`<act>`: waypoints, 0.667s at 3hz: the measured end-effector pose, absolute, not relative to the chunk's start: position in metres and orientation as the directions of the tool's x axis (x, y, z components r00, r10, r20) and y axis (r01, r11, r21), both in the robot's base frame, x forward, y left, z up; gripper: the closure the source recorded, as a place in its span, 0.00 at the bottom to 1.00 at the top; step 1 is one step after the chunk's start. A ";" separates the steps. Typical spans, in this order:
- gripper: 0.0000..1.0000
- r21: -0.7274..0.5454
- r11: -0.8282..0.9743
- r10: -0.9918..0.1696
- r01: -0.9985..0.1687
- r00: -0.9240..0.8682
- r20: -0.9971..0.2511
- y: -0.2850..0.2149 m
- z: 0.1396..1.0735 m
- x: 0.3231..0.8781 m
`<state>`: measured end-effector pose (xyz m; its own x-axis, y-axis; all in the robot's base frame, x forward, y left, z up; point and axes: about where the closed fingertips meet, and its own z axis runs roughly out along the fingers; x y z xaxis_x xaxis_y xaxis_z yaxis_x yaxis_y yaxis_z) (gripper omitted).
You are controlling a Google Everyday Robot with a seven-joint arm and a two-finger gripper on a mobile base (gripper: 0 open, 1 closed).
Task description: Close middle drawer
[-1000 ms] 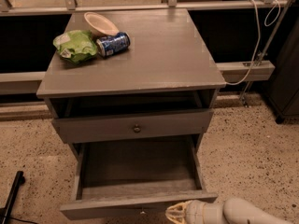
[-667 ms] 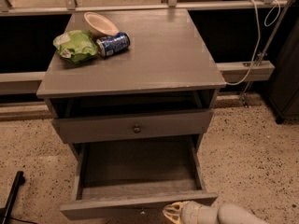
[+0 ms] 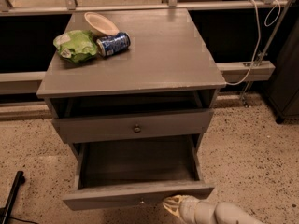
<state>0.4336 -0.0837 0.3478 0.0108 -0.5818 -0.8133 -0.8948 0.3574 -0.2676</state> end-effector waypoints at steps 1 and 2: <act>1.00 -0.270 0.370 -0.556 -0.889 0.020 -0.831 -0.081 0.342 0.463; 1.00 -0.287 0.365 -0.538 -0.885 0.051 -0.842 -0.075 0.346 0.497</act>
Offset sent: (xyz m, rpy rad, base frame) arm 0.1052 0.0139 0.0028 0.0744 -0.0794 0.0200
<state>0.4972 -0.0747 0.3455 0.0510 -0.5375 -0.8417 -0.8855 0.3654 -0.2870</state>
